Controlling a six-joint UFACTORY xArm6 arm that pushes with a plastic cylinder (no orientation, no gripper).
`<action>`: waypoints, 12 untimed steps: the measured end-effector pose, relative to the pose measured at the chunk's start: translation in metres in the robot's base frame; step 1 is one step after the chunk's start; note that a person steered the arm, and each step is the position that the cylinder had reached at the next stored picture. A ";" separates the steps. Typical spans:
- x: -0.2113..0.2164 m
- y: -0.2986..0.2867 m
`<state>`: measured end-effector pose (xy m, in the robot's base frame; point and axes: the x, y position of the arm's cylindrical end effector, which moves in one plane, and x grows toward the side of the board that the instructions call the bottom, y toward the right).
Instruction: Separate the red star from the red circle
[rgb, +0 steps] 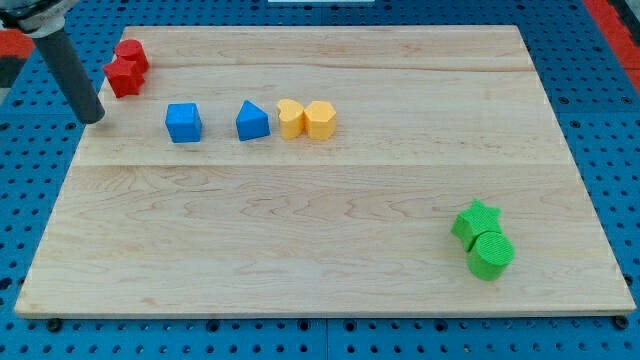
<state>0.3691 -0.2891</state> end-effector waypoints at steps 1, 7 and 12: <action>-0.004 -0.009; -0.004 -0.016; -0.067 0.046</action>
